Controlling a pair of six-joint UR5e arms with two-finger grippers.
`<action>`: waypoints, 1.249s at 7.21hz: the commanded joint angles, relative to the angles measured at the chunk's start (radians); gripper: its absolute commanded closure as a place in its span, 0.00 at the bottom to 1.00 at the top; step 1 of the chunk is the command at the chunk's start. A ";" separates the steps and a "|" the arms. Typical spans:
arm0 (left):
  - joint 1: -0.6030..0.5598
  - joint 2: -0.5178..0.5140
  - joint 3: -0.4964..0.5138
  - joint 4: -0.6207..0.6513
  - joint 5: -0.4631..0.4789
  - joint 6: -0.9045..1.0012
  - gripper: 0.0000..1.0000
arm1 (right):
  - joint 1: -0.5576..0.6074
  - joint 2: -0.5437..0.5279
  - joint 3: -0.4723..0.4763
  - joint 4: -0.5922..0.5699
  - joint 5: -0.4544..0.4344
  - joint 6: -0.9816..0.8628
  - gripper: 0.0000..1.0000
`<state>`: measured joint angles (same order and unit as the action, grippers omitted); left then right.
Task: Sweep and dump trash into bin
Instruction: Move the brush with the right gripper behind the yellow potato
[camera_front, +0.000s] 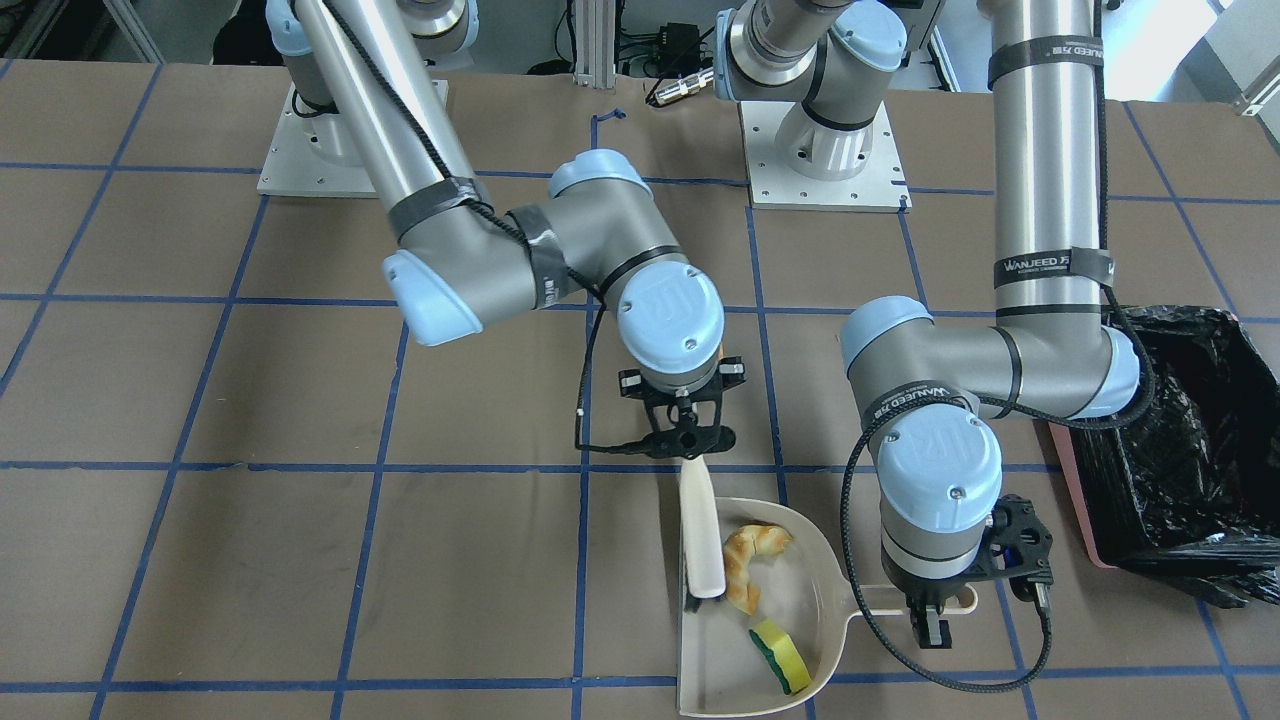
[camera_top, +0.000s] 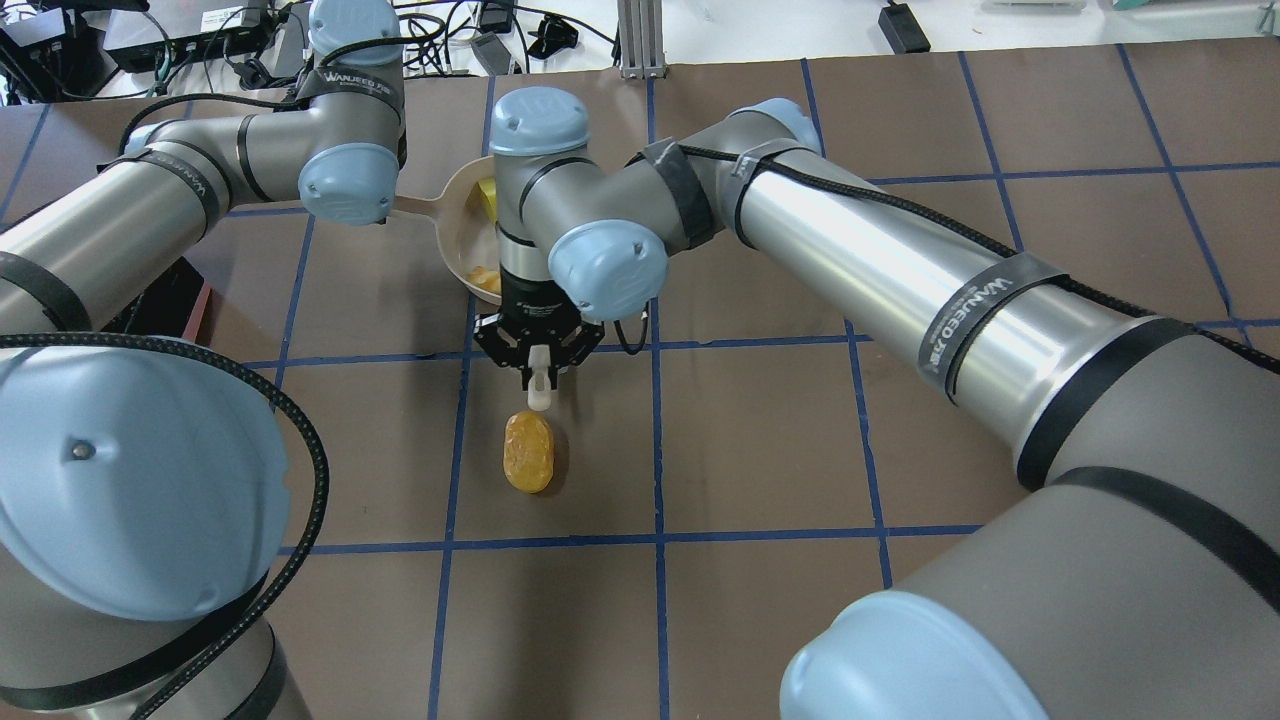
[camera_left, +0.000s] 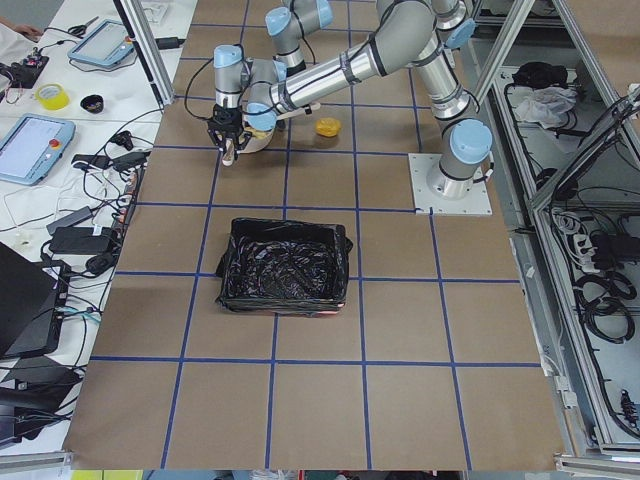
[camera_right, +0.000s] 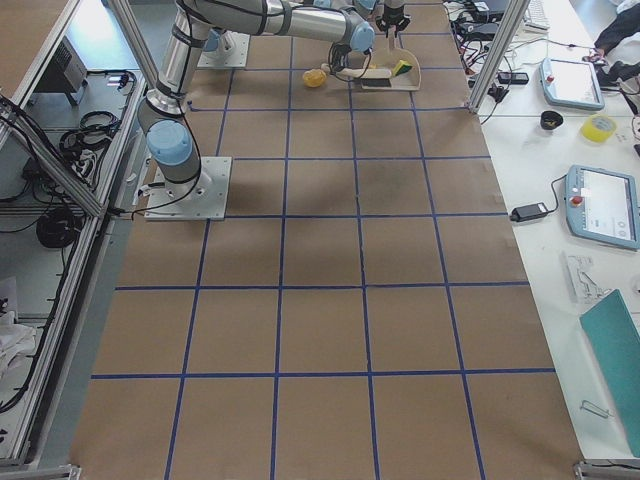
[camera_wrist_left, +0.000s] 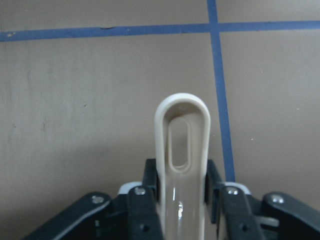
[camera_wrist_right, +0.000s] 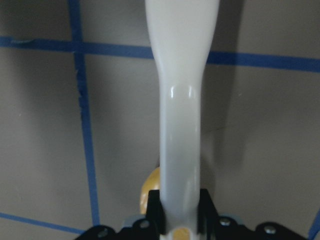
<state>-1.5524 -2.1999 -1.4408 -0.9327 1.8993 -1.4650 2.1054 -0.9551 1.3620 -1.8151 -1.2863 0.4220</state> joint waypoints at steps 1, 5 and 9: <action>0.000 -0.003 0.002 0.000 0.000 0.002 1.00 | 0.021 -0.023 0.000 0.003 0.001 0.017 1.00; 0.011 0.034 -0.013 -0.002 -0.005 0.137 1.00 | -0.139 -0.190 0.029 0.340 -0.040 -0.017 1.00; 0.118 0.187 -0.200 0.000 -0.028 0.339 1.00 | -0.133 -0.429 0.337 0.369 -0.018 0.206 1.00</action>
<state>-1.4552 -2.0718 -1.5622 -0.9332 1.8766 -1.1643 1.9701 -1.2957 1.5797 -1.4337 -1.3063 0.5471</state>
